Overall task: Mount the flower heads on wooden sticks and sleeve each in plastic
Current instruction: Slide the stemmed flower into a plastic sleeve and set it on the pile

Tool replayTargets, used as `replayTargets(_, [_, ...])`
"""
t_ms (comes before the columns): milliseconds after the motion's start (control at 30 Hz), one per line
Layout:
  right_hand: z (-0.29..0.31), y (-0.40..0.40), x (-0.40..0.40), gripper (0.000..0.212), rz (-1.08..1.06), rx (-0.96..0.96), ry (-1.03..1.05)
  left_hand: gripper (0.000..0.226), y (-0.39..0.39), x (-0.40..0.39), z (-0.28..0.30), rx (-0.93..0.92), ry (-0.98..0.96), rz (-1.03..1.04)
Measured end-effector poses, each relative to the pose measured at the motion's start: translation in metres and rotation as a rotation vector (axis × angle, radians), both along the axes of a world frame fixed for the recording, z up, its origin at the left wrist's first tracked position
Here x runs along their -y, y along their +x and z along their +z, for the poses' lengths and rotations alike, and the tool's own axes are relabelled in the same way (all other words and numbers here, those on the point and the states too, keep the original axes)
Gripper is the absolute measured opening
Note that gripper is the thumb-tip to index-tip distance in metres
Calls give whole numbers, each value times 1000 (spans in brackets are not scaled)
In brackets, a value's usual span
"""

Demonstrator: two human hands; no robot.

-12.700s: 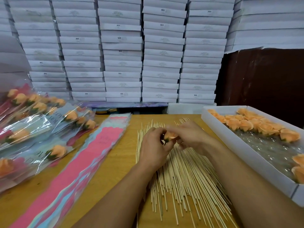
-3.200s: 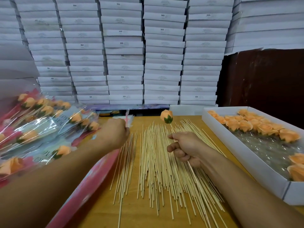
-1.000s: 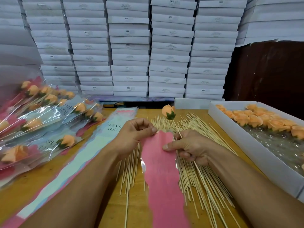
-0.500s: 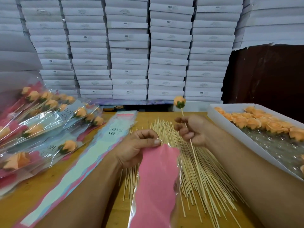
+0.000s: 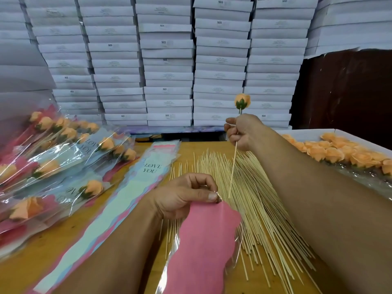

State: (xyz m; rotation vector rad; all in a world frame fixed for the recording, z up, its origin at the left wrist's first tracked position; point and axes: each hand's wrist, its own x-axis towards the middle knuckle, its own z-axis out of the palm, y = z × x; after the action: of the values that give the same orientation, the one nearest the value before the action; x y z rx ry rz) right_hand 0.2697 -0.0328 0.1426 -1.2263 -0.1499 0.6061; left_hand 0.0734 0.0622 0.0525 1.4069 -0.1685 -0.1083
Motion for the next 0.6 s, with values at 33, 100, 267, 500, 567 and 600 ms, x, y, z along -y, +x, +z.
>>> replayTargets(33, [-2, -1, -2, 30, -15, 8, 2, 11, 0, 0, 0, 2, 6, -1])
replayTargets(100, [-6, -3, -5, 31, -28, 21, 5, 7, 1, 0, -1, 10, 7, -7])
replayTargets(267, [-12, -6, -4, 33, -69, 16, 28, 21, 2, 0, 0, 18, 44, -53])
replayTargets(500, [-13, -12, -1, 34, -136, 16, 51, 12, 1, 0, 1, 4, 40, -68])
replayTargets(567, [-18, -21, -3, 34, -112, 25, 43, 8, 2, 0, 0, 4, 50, -24])
replayTargets(600, [-20, -25, -3, 34, -100, 25, 49, 7, 3, -1, 0, 5, 46, -10])
